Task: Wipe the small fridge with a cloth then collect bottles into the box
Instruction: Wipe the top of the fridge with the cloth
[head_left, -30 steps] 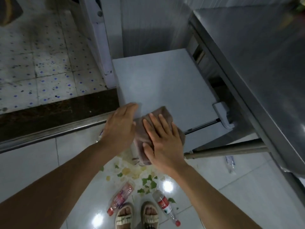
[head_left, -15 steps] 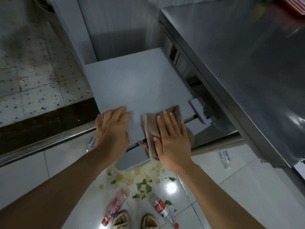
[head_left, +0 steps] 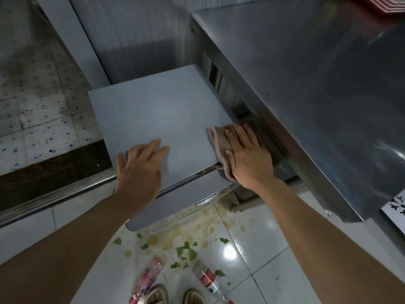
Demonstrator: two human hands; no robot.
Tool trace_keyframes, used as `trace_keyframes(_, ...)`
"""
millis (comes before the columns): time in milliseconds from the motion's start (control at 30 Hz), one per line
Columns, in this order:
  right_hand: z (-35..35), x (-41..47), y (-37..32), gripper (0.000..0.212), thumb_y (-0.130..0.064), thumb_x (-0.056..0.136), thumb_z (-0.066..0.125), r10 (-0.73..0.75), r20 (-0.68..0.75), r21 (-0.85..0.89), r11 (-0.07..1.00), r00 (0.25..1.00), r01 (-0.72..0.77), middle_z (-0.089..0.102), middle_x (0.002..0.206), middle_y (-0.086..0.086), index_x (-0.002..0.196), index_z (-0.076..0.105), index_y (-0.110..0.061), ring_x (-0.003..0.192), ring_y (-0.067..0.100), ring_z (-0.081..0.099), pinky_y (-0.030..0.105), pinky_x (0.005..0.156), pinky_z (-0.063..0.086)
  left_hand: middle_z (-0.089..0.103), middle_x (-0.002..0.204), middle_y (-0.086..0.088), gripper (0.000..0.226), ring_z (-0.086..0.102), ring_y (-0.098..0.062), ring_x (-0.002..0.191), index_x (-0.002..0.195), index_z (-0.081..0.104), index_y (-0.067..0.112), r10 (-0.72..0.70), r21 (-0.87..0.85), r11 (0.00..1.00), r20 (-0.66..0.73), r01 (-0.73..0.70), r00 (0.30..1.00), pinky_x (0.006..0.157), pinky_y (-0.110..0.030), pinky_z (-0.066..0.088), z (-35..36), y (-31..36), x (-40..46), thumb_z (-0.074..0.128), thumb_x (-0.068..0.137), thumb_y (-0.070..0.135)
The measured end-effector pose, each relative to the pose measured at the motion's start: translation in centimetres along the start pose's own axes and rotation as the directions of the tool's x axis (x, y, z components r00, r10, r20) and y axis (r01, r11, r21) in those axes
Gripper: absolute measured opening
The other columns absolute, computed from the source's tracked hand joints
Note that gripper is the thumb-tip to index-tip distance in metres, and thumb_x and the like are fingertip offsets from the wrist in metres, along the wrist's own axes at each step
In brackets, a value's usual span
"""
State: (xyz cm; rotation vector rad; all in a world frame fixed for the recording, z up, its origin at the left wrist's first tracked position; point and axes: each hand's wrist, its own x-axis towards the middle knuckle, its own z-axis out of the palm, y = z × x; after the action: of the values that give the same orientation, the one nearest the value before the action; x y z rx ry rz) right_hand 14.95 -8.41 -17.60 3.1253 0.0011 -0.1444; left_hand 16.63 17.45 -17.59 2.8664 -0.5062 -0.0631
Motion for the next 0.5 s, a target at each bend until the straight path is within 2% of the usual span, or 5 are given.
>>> trace_keyframes(133, 0.9, -4.4, 1.1, 0.073, -0.057, 0.094, 0.002, -0.084, 0.037, -0.045, 0.995, 0.996, 0.085, 0.017, 0.158, 0.012, 0.150, 0.023, -0.016, 0.146, 0.032, 0.012, 0.050, 0.117, 0.020, 0.027, 0.151, -0.005, 0.060, 0.026, -0.031, 0.131, 0.135, 0.045, 0.027, -0.087, 0.028, 0.996, 0.015, 0.087, 0.996, 0.105, -0.053, 0.021, 0.0, 0.0, -1.3, 0.057, 0.080, 0.007)
trace_keyframes(300, 0.3, -5.6, 0.7, 0.069, -0.050, 0.100, 0.010, -0.084, -0.078, 0.065, 0.994, 0.993, 0.090, 0.040, 0.145, 0.021, 0.139, 0.043, -0.004, 0.137, 0.035, 0.028, 0.054, 0.108, 0.032, 0.035, 0.146, -0.010, 0.061, 0.033, -0.038, 0.125, 0.127, 0.054, 0.024, -0.116, -0.010, 0.993, 0.002, 0.117, 0.993, 0.102, -0.057, 0.028, -0.2, -1.4, -4.3, 0.065, 0.072, 0.001)
trace_keyframes(333, 0.5, -5.2, 0.8, 0.065, -0.049, 0.100, 0.016, -0.119, -0.063, 0.043, 0.992, 0.991, 0.122, 0.036, 0.148, 0.021, 0.142, 0.039, -0.005, 0.139, 0.035, 0.024, 0.054, 0.110, 0.031, 0.036, 0.146, -0.010, 0.060, 0.034, -0.038, 0.125, 0.129, 0.052, 0.025, -0.115, -0.023, 0.993, 0.005, 0.115, 0.993, 0.101, -0.056, 0.029, -0.2, -1.5, -4.8, 0.065, 0.074, 0.002)
trace_keyframes(433, 1.2, -2.9, 1.8, 0.064, -0.047, 0.097, 0.023, -0.106, 0.052, -0.018, 0.994, 0.993, 0.107, 0.001, 0.160, 0.011, 0.152, 0.011, -0.016, 0.147, 0.030, -0.002, 0.048, 0.118, 0.015, 0.033, 0.149, -0.006, 0.058, 0.030, -0.036, 0.129, 0.133, 0.049, 0.026, -0.127, -0.053, 0.990, 0.011, 0.128, 0.992, 0.102, -0.053, 0.028, -0.1, -1.7, -5.1, 0.059, 0.080, 0.004)
trace_keyframes(500, 1.1, -1.0, 1.5, 0.064, -0.046, 0.099, 0.026, -0.066, 0.059, -0.035, 0.997, 0.996, 0.068, -0.004, 0.160, 0.008, 0.153, 0.007, -0.018, 0.147, 0.029, -0.004, 0.048, 0.119, 0.012, 0.032, 0.150, -0.005, 0.058, 0.027, -0.034, 0.130, 0.135, 0.047, 0.027, -0.128, -0.086, 0.988, 0.013, 0.129, 0.992, 0.104, -0.050, 0.028, -0.2, -1.7, -4.9, 0.056, 0.082, 0.003)
